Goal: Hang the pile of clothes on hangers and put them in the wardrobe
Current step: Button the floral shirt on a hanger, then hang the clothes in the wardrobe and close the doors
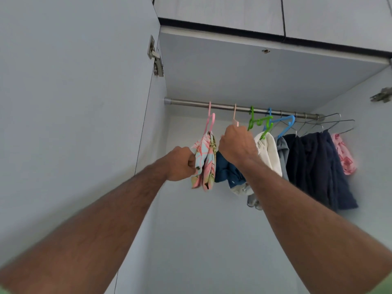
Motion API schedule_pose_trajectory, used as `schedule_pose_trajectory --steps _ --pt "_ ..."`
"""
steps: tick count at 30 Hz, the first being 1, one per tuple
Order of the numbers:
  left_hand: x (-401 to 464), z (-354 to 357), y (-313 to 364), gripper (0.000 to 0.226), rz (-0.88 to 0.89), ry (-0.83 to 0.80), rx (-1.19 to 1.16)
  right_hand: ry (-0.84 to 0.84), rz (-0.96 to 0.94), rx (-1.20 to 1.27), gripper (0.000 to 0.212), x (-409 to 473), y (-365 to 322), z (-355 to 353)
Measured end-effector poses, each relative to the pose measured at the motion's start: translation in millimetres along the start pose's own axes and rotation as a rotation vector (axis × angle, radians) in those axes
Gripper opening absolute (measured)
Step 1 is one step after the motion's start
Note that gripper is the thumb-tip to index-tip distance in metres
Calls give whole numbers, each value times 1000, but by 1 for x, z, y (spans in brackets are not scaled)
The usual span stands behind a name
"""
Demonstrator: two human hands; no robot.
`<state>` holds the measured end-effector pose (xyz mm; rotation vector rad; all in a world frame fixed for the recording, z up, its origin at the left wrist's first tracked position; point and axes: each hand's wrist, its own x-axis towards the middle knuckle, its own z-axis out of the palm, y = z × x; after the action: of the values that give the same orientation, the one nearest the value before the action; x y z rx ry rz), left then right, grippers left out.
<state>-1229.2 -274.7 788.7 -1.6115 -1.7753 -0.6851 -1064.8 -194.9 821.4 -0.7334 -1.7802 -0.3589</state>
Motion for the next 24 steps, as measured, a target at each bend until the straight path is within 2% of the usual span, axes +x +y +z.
schedule_pose_trajectory --steps 5,9,12,15,19,24 --pt "-28 9 28 23 34 5 -94 -118 -33 -164 12 -51 17 -25" --pt "-51 18 59 39 37 28 -254 -157 -19 -185 17 -90 45 -49" --pt "-67 26 84 28 39 -4 -339 -193 -3 -208 16 -119 65 -69" --pt "-82 33 115 30 45 -22 -403 -227 17 -189 16 -145 87 -90" --pt "-104 50 176 29 51 -66 -460 -251 56 -201 15 -186 130 -124" --pt "-142 69 268 16 78 -89 -541 -256 16 -204 16 -245 195 -173"
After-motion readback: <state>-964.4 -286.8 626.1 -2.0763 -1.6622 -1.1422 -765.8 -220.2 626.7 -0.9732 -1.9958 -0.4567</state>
